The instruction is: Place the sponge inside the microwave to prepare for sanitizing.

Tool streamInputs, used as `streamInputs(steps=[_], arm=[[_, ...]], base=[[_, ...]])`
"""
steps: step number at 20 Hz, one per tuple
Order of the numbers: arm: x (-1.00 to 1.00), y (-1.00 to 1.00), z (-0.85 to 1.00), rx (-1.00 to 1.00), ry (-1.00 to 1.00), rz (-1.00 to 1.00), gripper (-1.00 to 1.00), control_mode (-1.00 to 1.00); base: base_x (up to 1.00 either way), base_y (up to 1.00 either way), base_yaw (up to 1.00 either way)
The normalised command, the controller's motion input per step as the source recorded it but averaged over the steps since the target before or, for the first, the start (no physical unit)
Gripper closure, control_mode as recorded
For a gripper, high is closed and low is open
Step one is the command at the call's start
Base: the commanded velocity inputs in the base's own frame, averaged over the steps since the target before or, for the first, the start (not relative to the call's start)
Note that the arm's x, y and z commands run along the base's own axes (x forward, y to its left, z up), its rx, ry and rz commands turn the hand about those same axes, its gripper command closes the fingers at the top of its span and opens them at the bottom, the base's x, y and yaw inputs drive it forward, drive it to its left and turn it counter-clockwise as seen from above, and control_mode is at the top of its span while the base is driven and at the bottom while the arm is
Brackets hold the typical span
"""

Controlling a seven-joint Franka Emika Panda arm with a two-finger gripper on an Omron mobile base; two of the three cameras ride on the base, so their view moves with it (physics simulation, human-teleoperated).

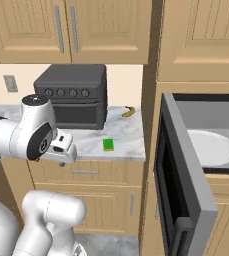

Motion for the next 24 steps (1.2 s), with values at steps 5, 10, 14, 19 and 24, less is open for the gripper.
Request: streamInputs(steps=[5,10,14,19,24], arm=[[0.0,0.0,0.0,0.0,0.0,0.0,-1.0,1.0],[0.0,0.0,0.0,0.0,0.0,0.0,-1.0,1.0],[0.0,0.0,0.0,0.0,0.0,0.0,-1.0,1.0],[0.0,0.0,0.0,0.0,0.0,0.0,-1.0,1.0],[0.0,0.0,0.0,0.0,0.0,0.0,-1.0,1.0]], base=[[0.54,0.22,-0.12],[0.3,0.13,-0.08],[0.05,0.01,-0.01],[0.39,0.0,-0.01],[0.38,0.0,0.0]])
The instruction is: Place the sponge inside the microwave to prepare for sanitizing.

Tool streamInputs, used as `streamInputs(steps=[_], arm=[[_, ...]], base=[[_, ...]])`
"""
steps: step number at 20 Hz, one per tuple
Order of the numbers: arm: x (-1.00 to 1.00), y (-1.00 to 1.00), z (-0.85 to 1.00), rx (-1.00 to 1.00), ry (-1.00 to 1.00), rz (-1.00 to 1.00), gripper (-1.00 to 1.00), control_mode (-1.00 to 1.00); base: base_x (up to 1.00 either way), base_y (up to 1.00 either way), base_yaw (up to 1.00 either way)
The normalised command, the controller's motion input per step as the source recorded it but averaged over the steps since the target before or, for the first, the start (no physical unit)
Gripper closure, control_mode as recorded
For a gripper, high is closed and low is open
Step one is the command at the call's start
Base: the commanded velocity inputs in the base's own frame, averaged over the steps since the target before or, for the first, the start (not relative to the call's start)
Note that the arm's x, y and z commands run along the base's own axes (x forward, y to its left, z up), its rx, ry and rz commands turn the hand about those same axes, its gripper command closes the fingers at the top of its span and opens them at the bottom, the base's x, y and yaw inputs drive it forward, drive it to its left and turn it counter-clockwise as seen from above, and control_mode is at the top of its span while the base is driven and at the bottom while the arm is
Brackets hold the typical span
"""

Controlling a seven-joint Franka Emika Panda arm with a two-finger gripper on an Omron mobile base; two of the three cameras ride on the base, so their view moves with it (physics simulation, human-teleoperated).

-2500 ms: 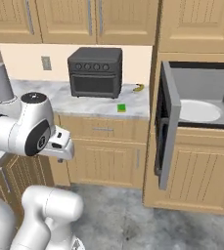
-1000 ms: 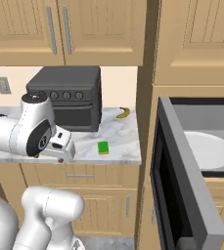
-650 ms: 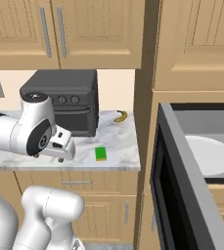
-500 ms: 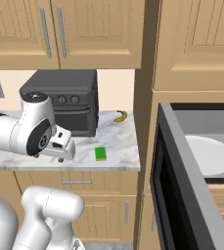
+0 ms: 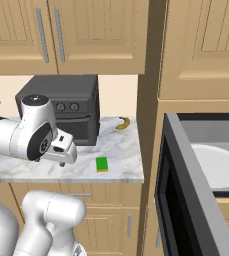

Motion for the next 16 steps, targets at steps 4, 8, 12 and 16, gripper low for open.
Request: streamInputs(steps=[4,8,12,16], arm=[[0.0,0.0,0.0,0.0,0.0,0.0,-1.0,1.0],[0.13,0.0,0.0,0.0,0.0,0.0,-1.0,-1.0],[0.28,-0.13,0.0,0.0,-0.03,0.16,-1.0,-1.0],[0.37,-0.13,0.12,-0.01,0.0,0.21,-1.0,-1.0]], base=[[0.27,0.0,0.0],[0.04,0.0,0.0],[0.0,0.0,0.0],[0.0,0.0,0.0]])
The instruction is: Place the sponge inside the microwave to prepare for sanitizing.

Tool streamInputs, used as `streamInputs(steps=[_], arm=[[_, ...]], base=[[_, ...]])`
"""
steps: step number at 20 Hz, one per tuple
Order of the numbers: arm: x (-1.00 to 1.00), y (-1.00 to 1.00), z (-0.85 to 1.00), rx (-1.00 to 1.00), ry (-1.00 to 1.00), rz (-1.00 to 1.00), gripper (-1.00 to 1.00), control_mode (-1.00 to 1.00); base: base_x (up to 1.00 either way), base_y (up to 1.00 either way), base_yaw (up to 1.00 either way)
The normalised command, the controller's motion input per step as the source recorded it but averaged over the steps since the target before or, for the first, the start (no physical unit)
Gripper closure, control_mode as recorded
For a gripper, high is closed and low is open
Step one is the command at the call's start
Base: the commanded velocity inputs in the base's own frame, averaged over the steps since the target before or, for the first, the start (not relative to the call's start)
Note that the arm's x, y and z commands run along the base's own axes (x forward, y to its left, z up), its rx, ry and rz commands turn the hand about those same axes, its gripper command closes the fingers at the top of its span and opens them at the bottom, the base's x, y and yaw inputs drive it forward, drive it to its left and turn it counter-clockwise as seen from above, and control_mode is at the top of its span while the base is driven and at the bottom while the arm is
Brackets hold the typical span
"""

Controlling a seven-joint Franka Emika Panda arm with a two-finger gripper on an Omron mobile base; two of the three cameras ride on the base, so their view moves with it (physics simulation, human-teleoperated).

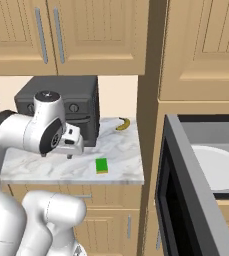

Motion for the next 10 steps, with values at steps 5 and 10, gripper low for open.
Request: streamInputs(steps=[5,10], arm=[[0.4,-0.01,0.16,-0.09,0.02,0.08,-1.0,-1.0],[0.25,-0.03,-0.23,-0.25,0.0,0.0,-1.0,-1.0]], base=[[0.0,0.0,0.0],[0.0,0.0,0.0]])
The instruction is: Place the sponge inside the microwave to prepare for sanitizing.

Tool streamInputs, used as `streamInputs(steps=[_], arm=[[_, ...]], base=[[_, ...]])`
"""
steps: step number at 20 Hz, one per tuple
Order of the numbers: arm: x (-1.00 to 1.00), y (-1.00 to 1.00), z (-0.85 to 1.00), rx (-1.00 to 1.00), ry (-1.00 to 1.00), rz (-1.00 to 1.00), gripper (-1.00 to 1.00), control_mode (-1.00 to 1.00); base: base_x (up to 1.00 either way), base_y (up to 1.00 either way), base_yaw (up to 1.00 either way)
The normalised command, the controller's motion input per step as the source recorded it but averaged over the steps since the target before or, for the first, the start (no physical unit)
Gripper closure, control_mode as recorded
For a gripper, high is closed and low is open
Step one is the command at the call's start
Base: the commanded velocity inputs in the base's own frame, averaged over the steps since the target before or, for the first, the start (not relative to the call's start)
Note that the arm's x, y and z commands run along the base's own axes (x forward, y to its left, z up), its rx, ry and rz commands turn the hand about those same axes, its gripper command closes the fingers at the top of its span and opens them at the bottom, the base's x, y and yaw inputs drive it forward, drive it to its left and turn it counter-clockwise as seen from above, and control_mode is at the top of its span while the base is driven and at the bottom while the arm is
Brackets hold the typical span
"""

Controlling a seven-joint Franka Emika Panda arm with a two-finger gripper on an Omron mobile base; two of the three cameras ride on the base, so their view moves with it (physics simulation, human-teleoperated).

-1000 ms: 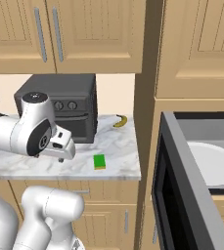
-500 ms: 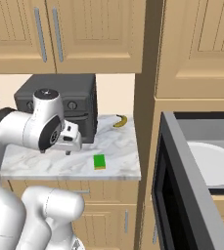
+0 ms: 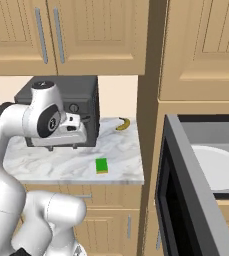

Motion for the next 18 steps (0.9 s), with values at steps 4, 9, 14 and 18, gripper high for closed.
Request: streamInputs(steps=[4,9,14,18], arm=[[0.03,-0.23,-0.45,-0.12,0.0,-0.05,-1.0,-1.0],[0.0,-0.33,-0.31,-0.02,0.0,-0.06,-1.0,-1.0],[0.0,-0.05,-0.22,0.01,-0.02,0.0,-1.0,-1.0],[0.28,-0.01,-0.25,0.0,-0.13,0.0,-1.0,-1.0]], base=[[0.0,0.0,0.0],[0.0,0.0,0.0],[0.0,0.0,0.0],[0.0,0.0,0.0]])
